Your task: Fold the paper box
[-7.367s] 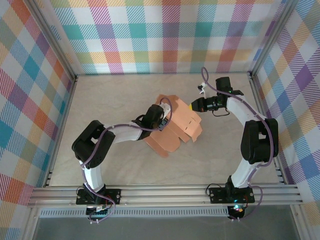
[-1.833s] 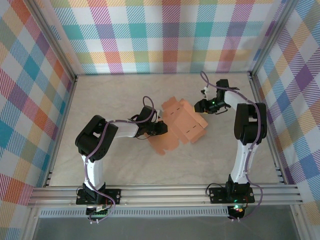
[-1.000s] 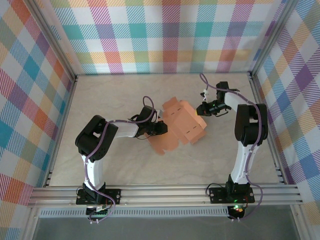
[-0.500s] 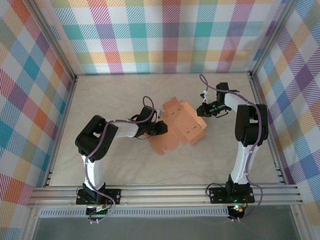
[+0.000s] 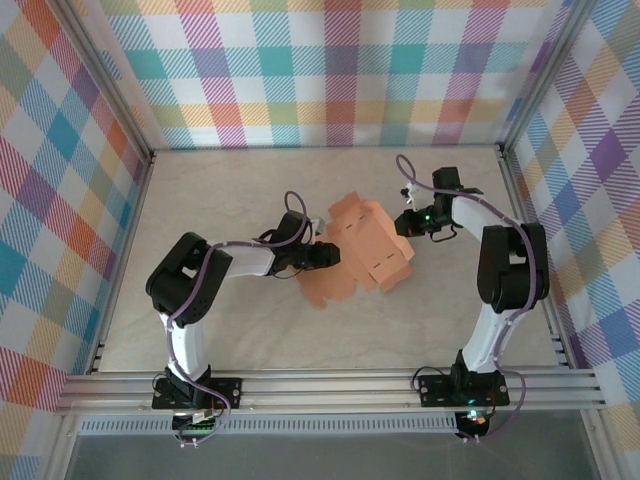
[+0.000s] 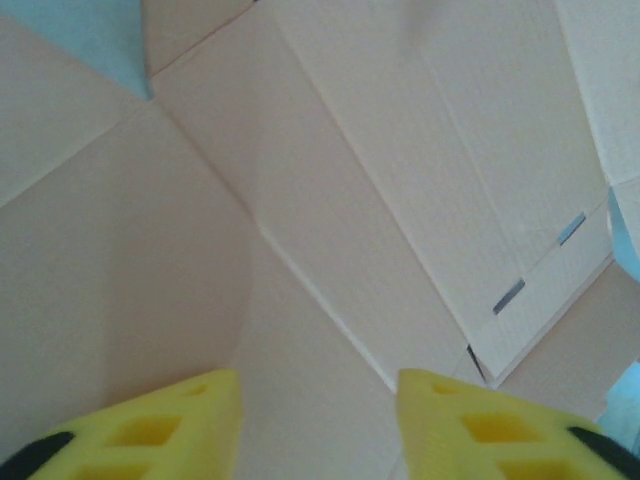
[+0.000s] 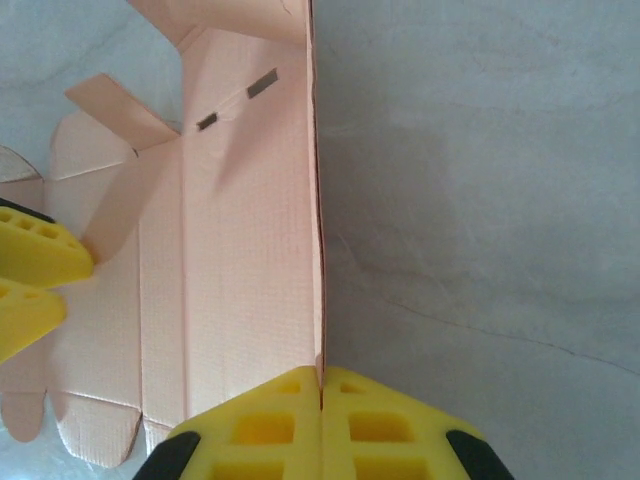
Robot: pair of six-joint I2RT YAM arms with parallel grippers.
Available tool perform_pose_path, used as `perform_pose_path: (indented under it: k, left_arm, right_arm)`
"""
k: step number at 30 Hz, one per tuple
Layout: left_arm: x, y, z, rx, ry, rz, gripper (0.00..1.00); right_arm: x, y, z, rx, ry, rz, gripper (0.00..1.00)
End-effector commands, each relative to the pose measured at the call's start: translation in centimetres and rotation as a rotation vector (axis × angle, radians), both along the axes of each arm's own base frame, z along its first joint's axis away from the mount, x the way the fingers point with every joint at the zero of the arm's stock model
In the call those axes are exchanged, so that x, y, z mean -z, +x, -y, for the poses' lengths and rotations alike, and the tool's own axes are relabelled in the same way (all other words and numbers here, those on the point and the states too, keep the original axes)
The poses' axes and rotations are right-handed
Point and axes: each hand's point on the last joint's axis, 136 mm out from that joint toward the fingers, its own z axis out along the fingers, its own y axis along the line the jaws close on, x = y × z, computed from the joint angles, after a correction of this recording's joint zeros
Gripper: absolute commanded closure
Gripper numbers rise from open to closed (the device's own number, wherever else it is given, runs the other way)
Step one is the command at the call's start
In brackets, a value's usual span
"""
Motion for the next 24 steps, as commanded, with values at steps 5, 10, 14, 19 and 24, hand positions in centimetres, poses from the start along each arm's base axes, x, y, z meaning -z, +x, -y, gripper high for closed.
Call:
perform_pose_path:
  k: [5,10,14,19,24]
  left_arm:
    - [-5.3,-0.8,-5.0,-0.062,0.17,0.154,0.16]
    - [-6.1,1.1,-9.4,-0.182,0.273,0.216,0.07]
    - [-6.1,3.5,-11.5,-0.269,0.232,0.227,0.0]
    - [-7.4,6.9,-13.8,-0.357,0.164,0.253,0.0]
    - [-7.9,9.2,-15.6,-0.409,0.144,0.269,0.0]
  right_arm:
    - [-1.8,1.6,1.3,-0.01,-0.197,0.176,1.0]
    - [-2.1,1.7,0.7,-0.057,-0.299,0.268,1.0]
    - [-2.3,1.7,0.4,-0.086,-0.402,0.326,1.0]
    - [-3.3,1.1,-1.6,-0.164,-0.456,0.422,1.0]
    - [-3.9,0.5,-3.1,-0.226,-0.547,0.49,1.0]
